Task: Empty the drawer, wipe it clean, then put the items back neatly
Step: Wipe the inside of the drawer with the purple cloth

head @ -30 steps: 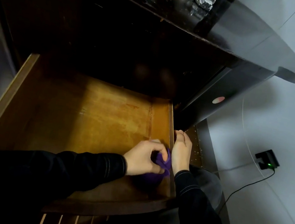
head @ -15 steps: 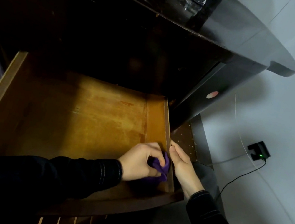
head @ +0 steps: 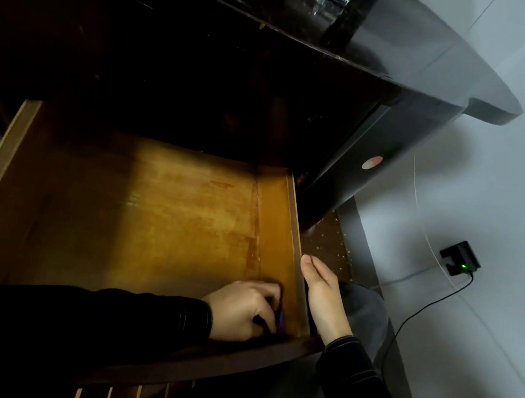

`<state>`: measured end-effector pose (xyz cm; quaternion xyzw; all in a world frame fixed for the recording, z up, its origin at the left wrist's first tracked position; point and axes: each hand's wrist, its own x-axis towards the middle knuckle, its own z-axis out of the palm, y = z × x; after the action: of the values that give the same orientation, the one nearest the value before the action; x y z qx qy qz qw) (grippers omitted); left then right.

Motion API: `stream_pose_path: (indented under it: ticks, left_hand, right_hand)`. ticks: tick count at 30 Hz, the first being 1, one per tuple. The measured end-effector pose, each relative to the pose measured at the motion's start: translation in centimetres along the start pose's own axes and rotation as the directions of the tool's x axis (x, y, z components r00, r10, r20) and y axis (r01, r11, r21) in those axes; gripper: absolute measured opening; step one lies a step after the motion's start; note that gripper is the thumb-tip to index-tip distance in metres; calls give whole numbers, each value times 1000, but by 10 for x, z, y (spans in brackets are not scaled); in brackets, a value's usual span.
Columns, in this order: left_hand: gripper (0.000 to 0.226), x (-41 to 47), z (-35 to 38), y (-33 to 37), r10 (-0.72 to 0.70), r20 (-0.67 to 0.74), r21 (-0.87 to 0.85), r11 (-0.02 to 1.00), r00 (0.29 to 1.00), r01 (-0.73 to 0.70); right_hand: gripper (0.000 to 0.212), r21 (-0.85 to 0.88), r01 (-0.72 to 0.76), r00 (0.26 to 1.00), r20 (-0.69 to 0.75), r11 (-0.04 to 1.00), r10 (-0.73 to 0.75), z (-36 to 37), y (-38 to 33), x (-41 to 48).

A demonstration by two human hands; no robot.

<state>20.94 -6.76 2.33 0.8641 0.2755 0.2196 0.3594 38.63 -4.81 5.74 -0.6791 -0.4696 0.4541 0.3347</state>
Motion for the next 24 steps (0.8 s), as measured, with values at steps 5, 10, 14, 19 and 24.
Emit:
stream_pose_path:
  ticks: [5,10,14,19,24]
  left_hand:
    - [12,6,-2,15,54,-166,-128,989,985,-76]
    - [14,1,-4,11,36,-62,-33,999,997,-38]
    - [15,6,-5,15,59,-89,-43,997,994,-63]
    - [16,0,5,6,-36,-116,-105,994,993,24]
    - [36,-7,4,-11,-79,201,52,996,976,69]
  right_hand:
    - [27,-1,17,1000,-24,1000,-17,1,1,2]
    - [32,-8,2,1000,16,1000,-2,0,-1,-1]
    - [30,-18,13,1000,-2,1000,-13,0,-3,-1]
    - [29,-24,-8,1000,-9,1000,7,0,1,1]
    - [26,-9,-43,999,-17,999,43,0,-1,1]
